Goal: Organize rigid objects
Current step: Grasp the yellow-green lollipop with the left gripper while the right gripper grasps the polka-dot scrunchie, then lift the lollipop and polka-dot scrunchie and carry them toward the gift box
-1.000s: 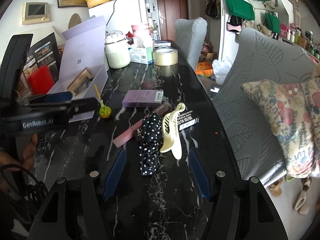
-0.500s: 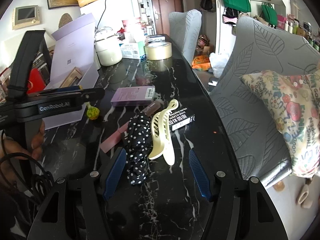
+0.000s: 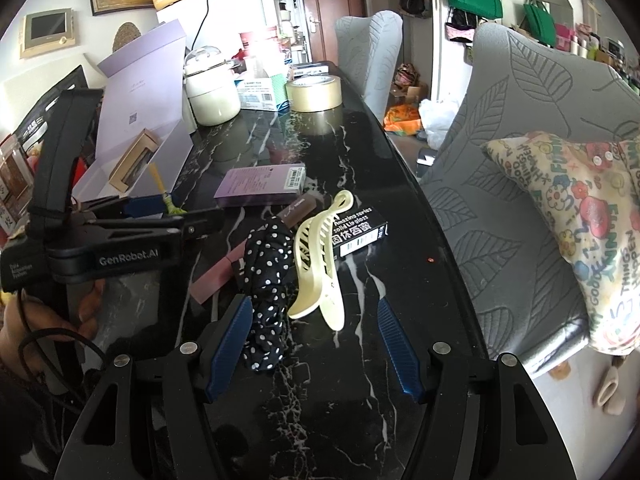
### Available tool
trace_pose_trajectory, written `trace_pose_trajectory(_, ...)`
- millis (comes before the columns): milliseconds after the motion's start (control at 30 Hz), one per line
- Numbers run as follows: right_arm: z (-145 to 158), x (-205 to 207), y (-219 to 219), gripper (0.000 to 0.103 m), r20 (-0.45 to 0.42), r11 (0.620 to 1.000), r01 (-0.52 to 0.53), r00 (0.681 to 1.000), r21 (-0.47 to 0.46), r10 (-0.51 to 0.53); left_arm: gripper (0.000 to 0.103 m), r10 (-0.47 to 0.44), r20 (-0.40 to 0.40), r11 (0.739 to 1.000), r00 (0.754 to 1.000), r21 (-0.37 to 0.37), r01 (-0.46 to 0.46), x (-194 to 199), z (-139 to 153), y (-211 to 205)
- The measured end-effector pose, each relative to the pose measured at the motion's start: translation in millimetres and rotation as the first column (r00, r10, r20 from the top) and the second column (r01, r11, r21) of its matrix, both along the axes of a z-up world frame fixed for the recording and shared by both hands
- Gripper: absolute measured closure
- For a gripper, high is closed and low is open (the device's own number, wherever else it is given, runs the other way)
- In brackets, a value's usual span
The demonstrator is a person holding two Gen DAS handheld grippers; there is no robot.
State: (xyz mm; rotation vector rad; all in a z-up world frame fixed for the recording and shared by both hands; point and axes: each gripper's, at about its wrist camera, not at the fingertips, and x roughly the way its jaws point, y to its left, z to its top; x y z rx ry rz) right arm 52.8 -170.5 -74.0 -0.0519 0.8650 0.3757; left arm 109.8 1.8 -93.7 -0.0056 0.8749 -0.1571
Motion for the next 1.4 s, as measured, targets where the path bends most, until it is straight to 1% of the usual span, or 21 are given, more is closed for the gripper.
trace_pose_trajectory(67, -0.1, 0.5, -0.6, 0.037, 0.001, 1.0, 0.002, 1.0, -0.001, -0.002, 0.04, 0.001, -0.035, 0.999, 0.999, -0.04, -0.003, 1.9, -5.5, 3.9)
trace_pose_trajectory(100, 0.0, 0.3, -1.6, 0.037, 0.002, 1.0, 0.004, 1.0, 0.001, -0.004, 0.046, 0.008, -0.056, 0.999, 0.998, -0.053, -0.011, 3.1, -9.8, 5.7)
trace_pose_trajectory(167, -0.3, 0.9, -3.0, 0.037, -0.003, 1.0, 0.008, 1.0, 0.007, -0.008, 0.047, 0.027, -0.036, 0.999, 0.999, -0.033, -0.029, 1.7, -11.9, 6.4)
trace_pose_trajectory(200, -0.7, 1.0, -3.4, 0.037, -0.004, 1.0, 0.009, 1.0, 0.008, -0.009, 0.048, 0.03, -0.042, 0.999, 0.999, -0.033, -0.031, 1.8, -13.4, 6.6)
trace_pose_trajectory(267, -1.7, 1.3, -4.0, 0.037, -0.003, 1.0, 0.014, 1.0, 0.004, -0.014, 0.054, 0.041, -0.029, 0.999, 0.999, -0.02, -0.042, 0.9, -14.2, 6.3)
trace_pose_trajectory(333, -2.7, 1.0, -4.1, 0.037, -0.007, 1.0, 0.015, 1.0, 0.002, -0.015, 0.062, 0.054, -0.018, 0.999, 0.998, 0.005, -0.054, -1.1, -14.8, 5.0)
trace_pose_trajectory(400, -3.2, 0.3, -4.6, 0.037, -0.009, 1.0, 0.013, 1.0, 0.003, -0.013, 0.075, 0.072, -0.011, 0.997, 0.997, 0.023, -0.071, -4.5, -14.4, 5.3)
trace_pose_trajectory(433, -3.5, -0.1, -4.8, 0.037, -0.01, 1.0, 0.013, 1.0, 0.001, -0.013, 0.078, 0.078, -0.012, 0.997, 0.997, 0.02, -0.078, -6.4, -14.6, 6.5)
trace_pose_trajectory(700, -5.5, -3.3, -6.6, 0.037, -0.03, 1.0, 0.008, 1.0, 0.027, -0.007, 0.078, 0.069, -0.053, 0.998, 0.996, 0.001, -0.069, -23.6, -10.2, 7.6)
trace_pose_trajectory(833, -8.3, -4.8, -4.1, 0.038, -0.043, 0.999, 0.0, 0.999, 0.032, 0.002, 0.078, 0.079, -0.084, 0.996, 0.993, -0.025, -0.081, -37.4, -8.2, 11.9)
trace_pose_trajectory(933, -10.3, -5.5, -1.6, 0.042, -0.058, 0.999, -0.01, 0.998, 0.044, 0.013, 0.078, 0.092, -0.092, 0.994, 0.991, -0.043, -0.096, -47.4, -4.8, 16.4)
trace_pose_trajectory(1033, -12.4, -5.9, 2.2, 0.045, -0.074, 0.998, -0.027, 0.997, 0.064, 0.032, 0.078, 0.103, -0.087, 0.993, 0.991, -0.042, -0.107, -58.8, 0.0, 20.3)
trace_pose_trajectory(1133, -15.0, -4.6, 10.0, 0.053, -0.082, 0.996, -0.051, 0.995, 0.074, 0.057, 0.078, 0.121, -0.094, 0.991, 0.988, -0.052, -0.127, -69.0, 2.2, 25.0)
trace_pose_trajectory(1200, -17.0, -2.3, 16.5, 0.061, -0.091, 0.996, -0.061, 0.994, 0.068, 0.067, 0.078, 0.135, -0.095, 0.988, 0.986, -0.061, -0.141, -74.9, 3.7, 28.8)
trace_pose_trajectory(1233, -17.8, -1.5, 18.5, 0.063, -0.094, 0.996, -0.062, 0.993, 0.069, 0.069, 0.078, 0.142, -0.094, 0.987, 0.985, -0.064, -0.148, -79.1, 4.6, 30.6)
trace_pose_trajectory(1333, -19.3, 0.3, 22.9, 0.074, -0.097, 0.995, -0.067, 0.993, 0.073, 0.074, 0.078, 0.155, -0.091, 0.984, 0.984, -0.068, -0.162, -85.4, 6.6, 33.6)
trace_pose_trajectory(1400, -20.5, 0.2, 25.2, 0.087, -0.1, 0.995, -0.066, 0.992, 0.071, 0.073, 0.078, 0.164, -0.086, 0.983, 0.983, -0.069, -0.17, -89.4, 7.4, 36.7)
